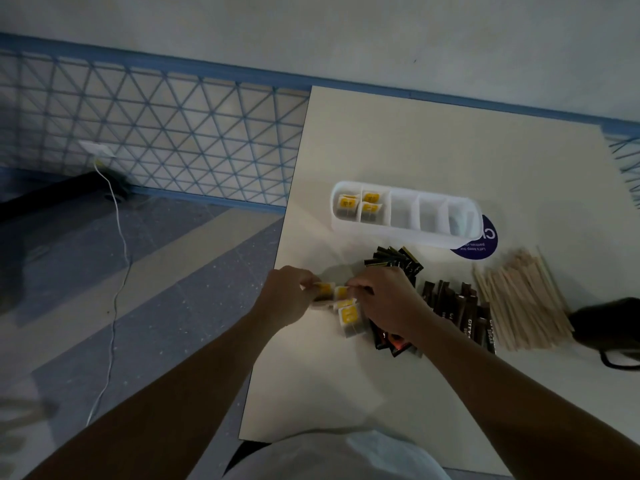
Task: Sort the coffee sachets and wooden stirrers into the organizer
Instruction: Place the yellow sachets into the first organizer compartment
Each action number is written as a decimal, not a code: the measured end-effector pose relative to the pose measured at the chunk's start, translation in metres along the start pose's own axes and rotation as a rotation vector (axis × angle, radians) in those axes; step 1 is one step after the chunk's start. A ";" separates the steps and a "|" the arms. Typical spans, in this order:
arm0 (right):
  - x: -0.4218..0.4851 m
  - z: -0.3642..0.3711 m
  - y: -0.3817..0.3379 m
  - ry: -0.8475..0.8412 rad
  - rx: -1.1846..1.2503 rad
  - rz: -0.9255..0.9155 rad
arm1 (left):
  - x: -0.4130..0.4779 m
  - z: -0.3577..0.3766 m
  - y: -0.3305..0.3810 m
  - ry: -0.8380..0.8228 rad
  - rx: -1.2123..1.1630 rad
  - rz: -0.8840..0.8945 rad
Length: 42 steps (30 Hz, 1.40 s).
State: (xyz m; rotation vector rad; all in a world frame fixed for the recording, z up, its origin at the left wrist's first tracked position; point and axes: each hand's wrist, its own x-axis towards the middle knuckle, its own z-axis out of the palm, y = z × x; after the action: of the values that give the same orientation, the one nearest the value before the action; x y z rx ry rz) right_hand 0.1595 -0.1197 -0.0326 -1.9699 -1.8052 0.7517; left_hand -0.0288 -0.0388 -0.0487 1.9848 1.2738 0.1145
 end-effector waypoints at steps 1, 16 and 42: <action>0.001 0.001 0.001 0.017 0.012 0.000 | 0.000 -0.001 0.000 0.005 -0.017 -0.001; 0.016 0.008 0.000 -0.023 -0.083 0.055 | -0.003 -0.012 -0.005 -0.192 -0.117 0.009; 0.057 -0.067 -0.009 0.131 0.046 0.102 | 0.068 -0.062 0.049 0.217 -0.086 0.173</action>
State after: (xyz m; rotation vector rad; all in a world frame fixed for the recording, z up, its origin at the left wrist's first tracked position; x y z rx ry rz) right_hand 0.1950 -0.0559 0.0182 -2.0441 -1.6091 0.6713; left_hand 0.0137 0.0397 0.0053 2.0476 1.2060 0.4724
